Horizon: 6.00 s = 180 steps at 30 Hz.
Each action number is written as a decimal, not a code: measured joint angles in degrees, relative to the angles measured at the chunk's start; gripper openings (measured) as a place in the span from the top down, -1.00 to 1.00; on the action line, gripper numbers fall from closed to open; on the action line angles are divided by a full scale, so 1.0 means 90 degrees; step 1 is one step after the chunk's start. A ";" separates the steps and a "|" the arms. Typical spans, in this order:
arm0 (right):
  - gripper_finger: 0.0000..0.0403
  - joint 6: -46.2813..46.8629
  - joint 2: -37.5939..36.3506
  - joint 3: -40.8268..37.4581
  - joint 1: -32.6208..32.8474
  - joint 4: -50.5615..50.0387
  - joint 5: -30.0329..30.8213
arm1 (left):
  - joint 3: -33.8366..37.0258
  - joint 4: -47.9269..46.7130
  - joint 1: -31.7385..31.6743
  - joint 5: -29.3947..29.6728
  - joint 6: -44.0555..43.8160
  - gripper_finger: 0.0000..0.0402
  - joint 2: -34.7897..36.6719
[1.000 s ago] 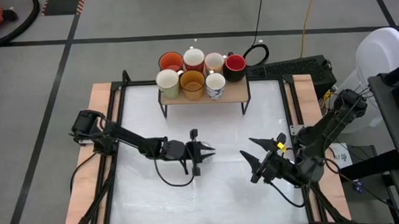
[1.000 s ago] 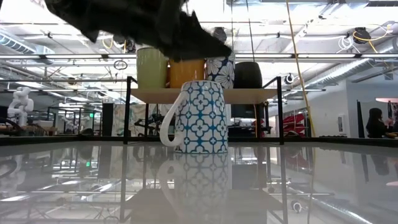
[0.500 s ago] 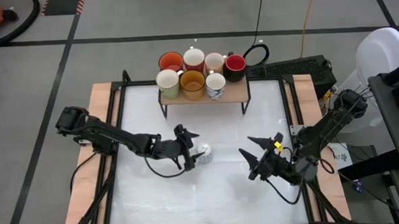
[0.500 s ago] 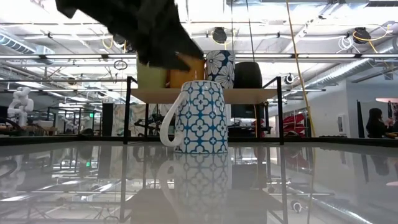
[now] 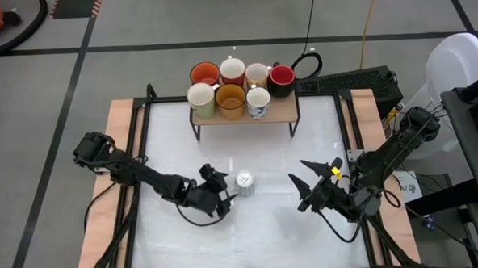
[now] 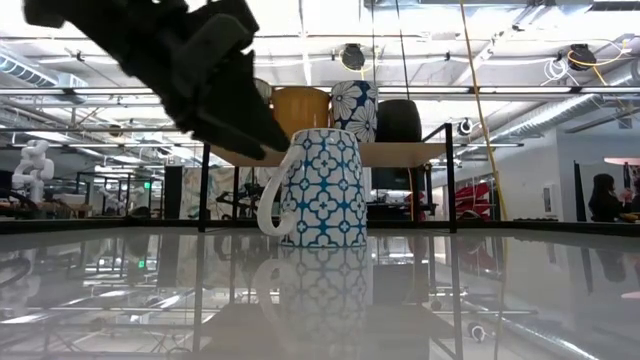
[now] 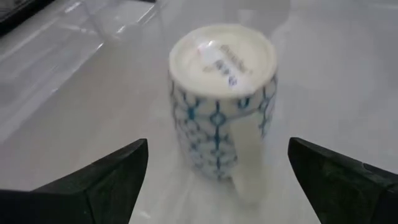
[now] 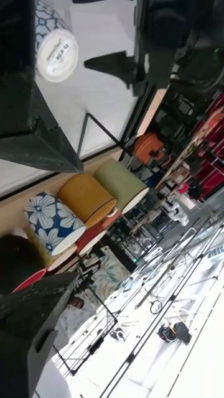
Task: Place coffee mugs
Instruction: Put the light blue patterned mug on the shelf
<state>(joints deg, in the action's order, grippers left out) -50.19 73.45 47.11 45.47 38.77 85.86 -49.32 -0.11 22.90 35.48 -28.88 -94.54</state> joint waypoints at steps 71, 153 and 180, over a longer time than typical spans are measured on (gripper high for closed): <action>-0.26 0.3830 -0.0007 0.0002 -0.1006 -0.0066 -0.1244 | 0.0007 0.2143 0.0090 0.1817 1.2945 0.66 -0.0239; 0.99 0.3633 -0.0438 -0.0245 -0.3615 -0.4429 -0.9315 | -0.0005 0.3746 -0.0165 0.1484 1.2399 -0.86 -0.0239; 1.00 0.5714 -0.0126 0.4285 -0.4114 -1.0964 -0.7374 | 0.0000 0.0941 -0.0255 0.4603 0.5226 -0.92 -0.0241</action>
<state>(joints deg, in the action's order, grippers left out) 1.23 72.31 85.68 8.45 -59.90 19.49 -49.32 8.36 20.60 76.91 18.16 -96.71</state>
